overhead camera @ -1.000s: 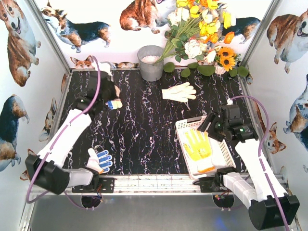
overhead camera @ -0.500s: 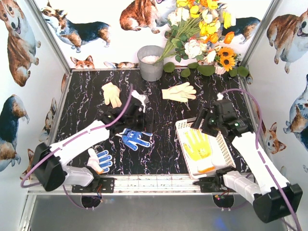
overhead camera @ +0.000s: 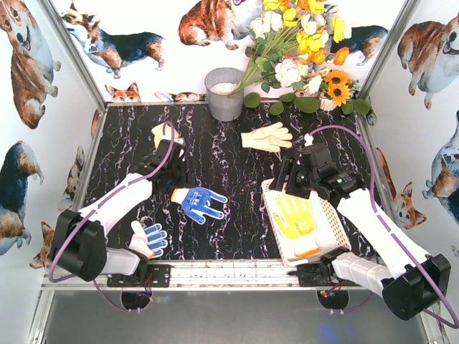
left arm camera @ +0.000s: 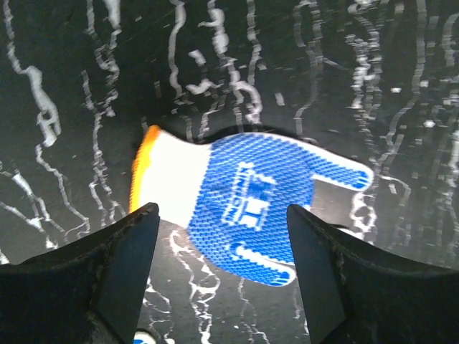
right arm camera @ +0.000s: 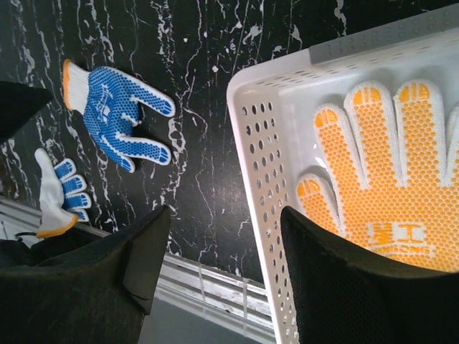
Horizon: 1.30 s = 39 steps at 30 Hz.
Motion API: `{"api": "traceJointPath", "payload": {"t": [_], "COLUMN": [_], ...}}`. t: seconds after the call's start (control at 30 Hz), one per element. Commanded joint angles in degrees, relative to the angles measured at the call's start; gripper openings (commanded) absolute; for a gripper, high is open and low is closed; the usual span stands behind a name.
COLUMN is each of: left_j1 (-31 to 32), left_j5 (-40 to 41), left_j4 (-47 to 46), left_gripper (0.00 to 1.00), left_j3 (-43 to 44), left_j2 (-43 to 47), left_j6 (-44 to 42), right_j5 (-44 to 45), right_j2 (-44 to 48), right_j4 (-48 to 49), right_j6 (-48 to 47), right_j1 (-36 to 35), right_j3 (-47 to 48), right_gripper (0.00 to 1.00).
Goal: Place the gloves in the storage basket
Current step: Pick up the glove from the center of the board.
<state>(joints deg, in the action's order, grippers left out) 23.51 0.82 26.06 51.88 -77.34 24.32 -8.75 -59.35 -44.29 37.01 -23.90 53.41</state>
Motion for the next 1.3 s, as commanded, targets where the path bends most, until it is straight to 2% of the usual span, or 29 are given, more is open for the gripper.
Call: {"api": "traceJointPath", "payload": {"t": [0.0,0.07,0.13,0.17,0.43,0.6,0.73,0.87,1.03,1.27], "left_j1": [-3.9,-5.7,-6.6,-6.7,-6.8,-6.8,-6.7,-6.7,-6.7,-6.7], "left_j5": [2.8,1.3,0.5,0.3,0.9,3.2,-1.1,-0.5,0.0,-0.2], "left_j4": [-2.4,-5.0,-6.2,-6.6,-9.4,-9.3,-13.1,-13.2,-14.4,-13.4], "left_gripper": [0.64,0.58,0.49,0.48,0.52,0.5,0.4,0.19,0.0,0.0], "left_j3": [-3.6,-5.5,-6.4,-6.8,-10.7,-12.0,-13.5,-13.2,-12.3,-2.0], "left_j2": [0.6,-0.5,-2.4,-3.3,-5.3,-6.2,-7.1,-7.5,-3.3,-1.6], "left_j6": [-1.4,0.0,1.3,1.8,3.1,2.1,2.9,3.5,2.1,-6.6], "right_j5": [-0.6,-0.7,-0.7,-0.6,-0.4,-1.0,-0.9,-0.7,0.0,2.0], "right_j2": [0.3,0.2,0.0,0.1,0.0,-0.3,-0.7,-0.4,1.2,2.9], "right_j4": [4.9,5.1,5.1,5.0,4.7,5.9,6.2,6.4,6.4,5.8], "right_j6": [1.8,2.0,2.0,1.9,2.0,2.8,3.0,3.0,2.9,1.9], "right_j1": [-0.6,-0.8,-0.8,-0.8,-0.9,-0.9,-0.9,-0.9,-0.9,-0.9], "right_j3": [0.5,0.3,0.5,0.6,0.8,0.0,0.4,0.4,-0.7,-1.6], "right_gripper": [0.65,0.65,0.65,0.65,0.65,0.65,0.65,0.65,0.65,0.65]}}
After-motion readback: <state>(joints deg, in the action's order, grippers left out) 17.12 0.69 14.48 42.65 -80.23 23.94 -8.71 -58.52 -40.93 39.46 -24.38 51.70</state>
